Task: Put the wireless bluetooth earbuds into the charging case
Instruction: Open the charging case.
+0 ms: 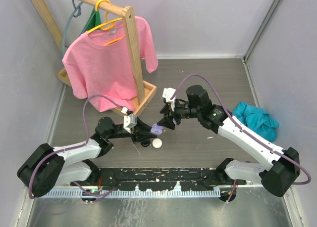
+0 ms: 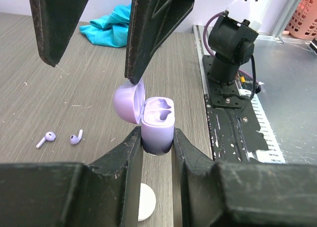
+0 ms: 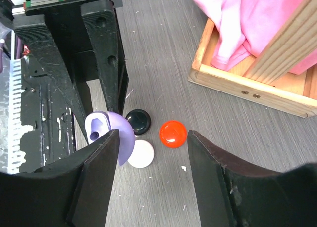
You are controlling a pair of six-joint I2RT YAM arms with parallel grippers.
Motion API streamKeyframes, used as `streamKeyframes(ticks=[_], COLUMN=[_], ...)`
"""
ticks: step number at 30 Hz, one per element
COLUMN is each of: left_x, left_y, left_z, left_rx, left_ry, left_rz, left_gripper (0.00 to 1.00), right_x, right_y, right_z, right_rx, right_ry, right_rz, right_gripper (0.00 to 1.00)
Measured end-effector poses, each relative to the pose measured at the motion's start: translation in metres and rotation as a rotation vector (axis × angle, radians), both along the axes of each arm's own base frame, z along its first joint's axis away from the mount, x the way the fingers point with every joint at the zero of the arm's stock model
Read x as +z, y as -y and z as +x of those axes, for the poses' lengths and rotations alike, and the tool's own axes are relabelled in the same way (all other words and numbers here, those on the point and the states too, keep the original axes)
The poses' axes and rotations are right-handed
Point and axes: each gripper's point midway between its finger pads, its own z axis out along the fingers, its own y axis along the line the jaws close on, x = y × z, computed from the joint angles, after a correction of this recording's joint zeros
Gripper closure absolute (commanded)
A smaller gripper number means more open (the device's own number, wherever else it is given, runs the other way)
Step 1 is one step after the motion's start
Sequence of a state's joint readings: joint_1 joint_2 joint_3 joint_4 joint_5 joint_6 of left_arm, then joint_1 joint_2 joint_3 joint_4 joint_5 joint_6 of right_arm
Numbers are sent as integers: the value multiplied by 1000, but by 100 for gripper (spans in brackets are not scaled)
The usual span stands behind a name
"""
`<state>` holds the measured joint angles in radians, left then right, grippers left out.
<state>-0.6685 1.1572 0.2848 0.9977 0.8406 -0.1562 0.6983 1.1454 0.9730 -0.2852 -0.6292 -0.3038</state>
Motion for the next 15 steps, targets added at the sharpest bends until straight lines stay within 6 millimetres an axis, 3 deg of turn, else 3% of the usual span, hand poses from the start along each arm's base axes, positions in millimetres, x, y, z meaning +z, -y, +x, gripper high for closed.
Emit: streamKeyframes(ticks=[9,15], left_x=[1,-2], left_y=[-2,-7], left_z=[4,25], left_rx=[33,164], left_ry=[17,20], left_rz=[-4,10], left_gripper=[100,100], right_x=[-3,-13], right_y=[3,17], right_z=[12,40], right_rx=[-85,-294], right_ry=[-20,-41], right_rz=[-17,-61], right_gripper=[30,28])
